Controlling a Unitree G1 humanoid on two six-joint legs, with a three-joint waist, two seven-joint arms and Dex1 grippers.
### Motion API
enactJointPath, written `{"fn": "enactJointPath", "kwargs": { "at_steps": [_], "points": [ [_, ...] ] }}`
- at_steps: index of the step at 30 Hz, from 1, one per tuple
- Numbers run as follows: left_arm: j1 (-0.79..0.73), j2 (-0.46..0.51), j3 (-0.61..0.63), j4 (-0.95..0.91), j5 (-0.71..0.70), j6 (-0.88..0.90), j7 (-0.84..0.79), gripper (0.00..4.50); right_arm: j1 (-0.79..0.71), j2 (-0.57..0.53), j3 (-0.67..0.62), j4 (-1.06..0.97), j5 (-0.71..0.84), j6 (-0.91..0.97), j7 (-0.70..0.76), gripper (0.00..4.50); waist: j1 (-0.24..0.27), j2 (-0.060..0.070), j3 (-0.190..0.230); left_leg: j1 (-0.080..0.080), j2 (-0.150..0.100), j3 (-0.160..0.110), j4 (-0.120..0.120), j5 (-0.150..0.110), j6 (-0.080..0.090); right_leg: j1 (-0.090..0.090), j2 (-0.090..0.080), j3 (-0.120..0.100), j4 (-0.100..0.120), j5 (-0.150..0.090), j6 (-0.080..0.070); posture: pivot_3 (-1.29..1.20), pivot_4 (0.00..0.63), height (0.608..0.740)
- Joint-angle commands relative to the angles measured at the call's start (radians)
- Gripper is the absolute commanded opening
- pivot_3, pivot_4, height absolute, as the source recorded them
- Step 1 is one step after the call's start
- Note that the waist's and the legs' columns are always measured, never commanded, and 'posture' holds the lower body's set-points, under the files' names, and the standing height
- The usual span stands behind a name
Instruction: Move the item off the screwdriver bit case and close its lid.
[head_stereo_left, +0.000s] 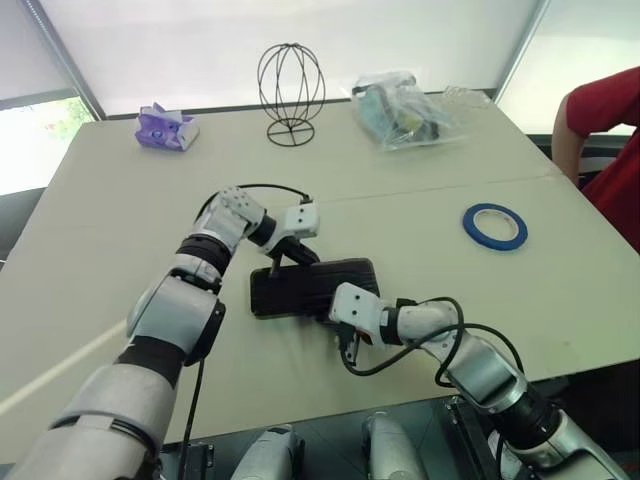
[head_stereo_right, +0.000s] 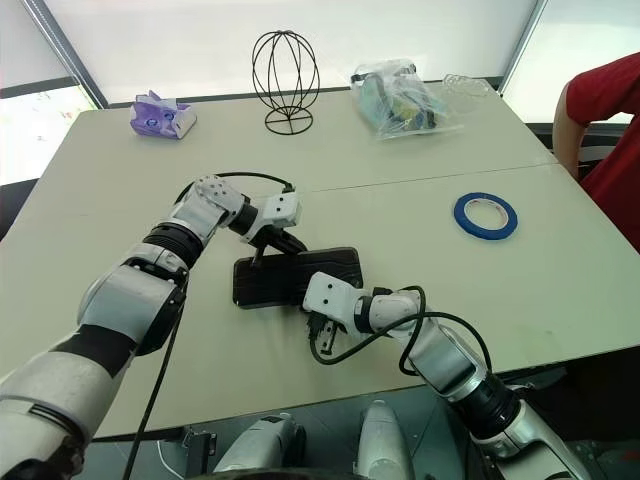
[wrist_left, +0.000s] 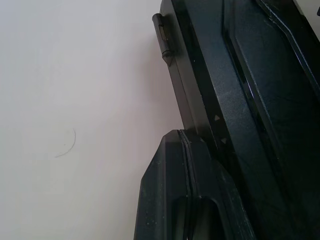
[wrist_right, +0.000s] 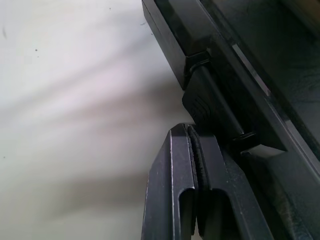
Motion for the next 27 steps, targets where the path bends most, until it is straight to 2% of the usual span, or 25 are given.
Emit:
{"fn": "enactJointPath", "kwargs": {
  "at_steps": [1,5,14,18,23,27],
  "points": [
    [0.091,-0.042,-0.062,0.028,0.055,-0.031,-0.082,0.00,-0.080,0.018,-0.128,0.087,-0.083,0.076,-0.154,0.09,0.000,0.000,-0.001,0.001,0.000,0.000,0.000,0.000,0.000,0.000,0.000,0.000,0.000,0.000,0.000,0.00,0.150,0.740],
    [0.130,-0.032,-0.085,0.028,0.087,-0.071,-0.042,0.00,-0.106,0.034,-0.158,0.055,-0.054,0.158,-0.146,0.09,0.002,0.000,-0.004,0.012,0.000,0.000,-0.004,0.000,0.000,0.010,0.000,0.000,-0.002,0.000,0.000,0.00,0.150,0.740],
    [0.192,-0.047,-0.104,0.032,0.134,-0.117,-0.001,0.00,-0.155,0.045,-0.146,0.041,-0.045,0.264,-0.162,0.09,0.008,-0.001,-0.016,0.013,0.000,0.000,-0.003,0.000,0.000,0.011,0.000,0.001,-0.002,0.000,0.000,0.00,0.150,0.740],
    [0.175,-0.055,-0.078,0.040,0.129,-0.131,0.089,0.00,-0.136,0.027,-0.127,0.003,-0.025,0.290,-0.128,0.09,0.011,0.000,-0.020,0.013,0.000,0.000,-0.004,-0.001,0.001,0.011,0.000,0.001,-0.002,0.000,0.000,0.00,0.150,0.740],
    [0.094,-0.036,-0.006,0.063,0.092,-0.142,0.261,0.00,-0.017,-0.015,-0.177,-0.189,0.079,0.389,-0.053,0.09,0.050,0.000,-0.020,0.012,-0.003,-0.002,0.000,-0.001,0.001,0.015,-0.001,0.001,-0.004,0.000,0.000,0.00,0.150,0.740],
    [0.001,0.032,0.116,0.080,0.012,-0.106,0.362,0.00,0.202,-0.017,-0.380,-0.486,0.285,0.517,0.027,0.09,0.061,0.000,-0.019,0.011,-0.004,-0.003,0.001,-0.002,0.003,0.015,-0.002,0.001,-0.006,0.000,0.000,0.00,0.150,0.740]
  ]
}}
